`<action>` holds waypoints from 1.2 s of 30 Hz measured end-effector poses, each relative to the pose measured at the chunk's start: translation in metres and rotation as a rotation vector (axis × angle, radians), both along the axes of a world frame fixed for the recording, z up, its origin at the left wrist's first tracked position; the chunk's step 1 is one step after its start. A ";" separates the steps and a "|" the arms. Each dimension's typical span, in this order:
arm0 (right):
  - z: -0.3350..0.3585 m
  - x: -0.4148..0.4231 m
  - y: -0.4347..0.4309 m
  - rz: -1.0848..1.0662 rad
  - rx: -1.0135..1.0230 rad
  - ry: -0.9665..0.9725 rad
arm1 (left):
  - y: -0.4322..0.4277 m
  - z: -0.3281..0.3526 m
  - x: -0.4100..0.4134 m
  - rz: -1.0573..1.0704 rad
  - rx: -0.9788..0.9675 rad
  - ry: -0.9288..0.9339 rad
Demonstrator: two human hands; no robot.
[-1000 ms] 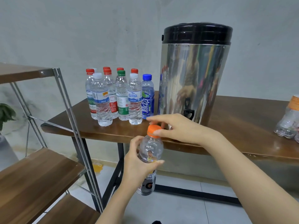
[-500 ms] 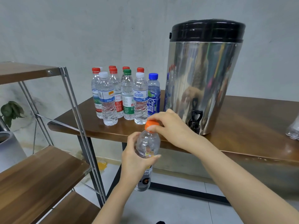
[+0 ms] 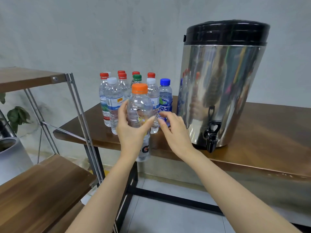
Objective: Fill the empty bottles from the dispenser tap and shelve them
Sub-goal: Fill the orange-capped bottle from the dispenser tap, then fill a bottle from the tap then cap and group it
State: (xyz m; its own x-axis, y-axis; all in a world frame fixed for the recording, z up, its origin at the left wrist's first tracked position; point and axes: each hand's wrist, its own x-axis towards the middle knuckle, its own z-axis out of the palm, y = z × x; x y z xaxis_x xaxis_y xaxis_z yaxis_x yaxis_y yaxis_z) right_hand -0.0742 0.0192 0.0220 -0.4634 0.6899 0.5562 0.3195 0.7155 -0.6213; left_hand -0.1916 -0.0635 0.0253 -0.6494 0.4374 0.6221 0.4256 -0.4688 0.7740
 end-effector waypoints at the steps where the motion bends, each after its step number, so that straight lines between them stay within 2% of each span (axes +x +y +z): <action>1: -0.006 -0.004 0.003 -0.011 -0.006 -0.020 | 0.008 0.001 -0.005 0.010 0.002 0.007; 9: -0.042 -0.029 0.025 -0.066 -0.012 -0.188 | 0.068 -0.015 -0.036 0.101 -0.061 0.004; 14: -0.064 -0.031 0.045 -0.198 0.182 -0.380 | 0.095 -0.034 -0.058 0.296 -0.199 0.284; 17: -0.076 -0.033 0.051 -0.251 0.318 -0.426 | 0.107 -0.047 -0.069 0.416 -0.235 0.413; 20: -0.077 -0.036 0.051 -0.253 0.370 -0.444 | 0.112 -0.053 -0.072 0.478 -0.257 0.468; 24: -0.073 -0.028 0.047 -0.202 0.332 -0.409 | 0.101 -0.062 -0.061 0.496 -0.303 0.471; 29: -0.067 0.014 0.022 -0.175 0.388 -0.263 | 0.068 -0.083 -0.018 0.419 -0.226 0.537; 31: -0.067 0.036 0.008 -0.151 0.389 -0.215 | 0.053 -0.091 0.007 0.319 -0.171 0.582; 36: -0.063 0.104 -0.029 -0.154 0.466 -0.085 | 0.017 -0.082 0.076 0.029 -0.022 0.564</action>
State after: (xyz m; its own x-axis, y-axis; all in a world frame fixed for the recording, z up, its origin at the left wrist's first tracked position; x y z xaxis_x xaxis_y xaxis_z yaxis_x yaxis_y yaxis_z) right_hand 0.0302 -0.0100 -0.0408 -0.4331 0.4410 0.7861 0.4787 0.8515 -0.2140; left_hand -0.1157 -0.0461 -0.0564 -0.2308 0.4415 0.8671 0.7887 -0.4369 0.4324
